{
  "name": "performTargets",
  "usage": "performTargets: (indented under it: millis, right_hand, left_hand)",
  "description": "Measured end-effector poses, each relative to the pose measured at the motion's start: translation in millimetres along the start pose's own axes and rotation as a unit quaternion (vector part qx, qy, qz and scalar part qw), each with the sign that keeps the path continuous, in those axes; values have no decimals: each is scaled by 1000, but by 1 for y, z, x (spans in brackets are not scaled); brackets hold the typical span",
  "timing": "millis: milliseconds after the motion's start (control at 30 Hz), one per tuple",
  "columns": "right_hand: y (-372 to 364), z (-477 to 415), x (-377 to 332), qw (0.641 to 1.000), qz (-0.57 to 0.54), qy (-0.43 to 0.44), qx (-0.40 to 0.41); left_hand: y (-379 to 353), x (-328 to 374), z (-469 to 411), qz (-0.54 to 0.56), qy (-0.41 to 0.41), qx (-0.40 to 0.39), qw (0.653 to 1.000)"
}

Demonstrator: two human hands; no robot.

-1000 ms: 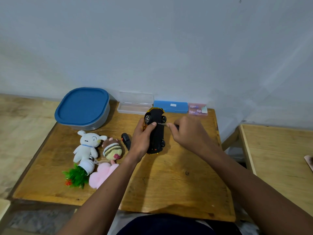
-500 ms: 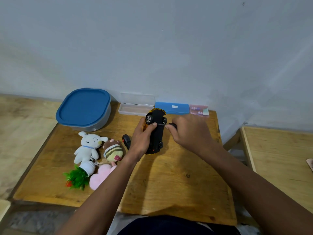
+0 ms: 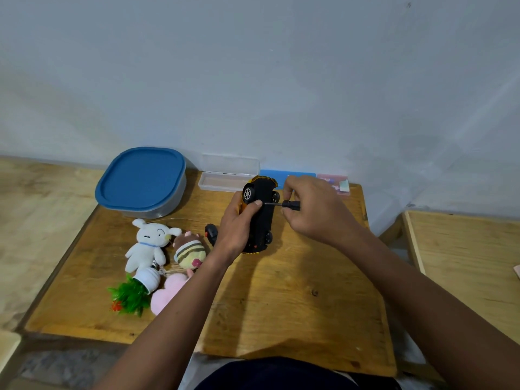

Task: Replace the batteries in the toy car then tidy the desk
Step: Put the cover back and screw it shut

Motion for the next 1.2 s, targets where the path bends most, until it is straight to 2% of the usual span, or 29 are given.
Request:
performTargets:
  millis: [200,333,433,500,700,767,967,1067,1200]
  right_hand:
    - [5,1,-5,991,107,17,73]
    - [-11,-4,1,998,59,-15,4]
    - [-15,-4,9,999,-4,-49,-19]
    - [-16,-4,11,998,-9,-62,-30]
    - [-9,-1,5,998,-39,-31,-37]
    - [-10,-1,3,998,-25,-13,-50]
    - [-10,-4,4,994,104,15,29]
    - [-24,-7,12,997,76,-5,-5]
    - [-43,-8,31,997,-17,-56,-54]
  left_hand:
    - [-1,2,-2,9,1,-5,1000]
    - [1,0,0,18,-2,7,1000]
    - [2,1,-1,9,-8,6,1000]
    - [2,1,2,10,-2,4,1000]
    - [2,-1,7,21,8,6,1000]
    - [2,-2,7,24,14,6,1000]
    - [5,-10,5,20,15,11,1000]
    - [5,-15,8,4,20,5,1000]
    - [3,-22,9,-9,29,-5,1000]
Point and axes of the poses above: each hand's wrist, its own z-axis away from the middle knuckle, its own y-axis out of the back of the hand, x = y × z, the point moved 9 cm from there along -z, towards the middle knuckle, and after that the axes turned 13 degrees about -y, right-handed, at the moved point
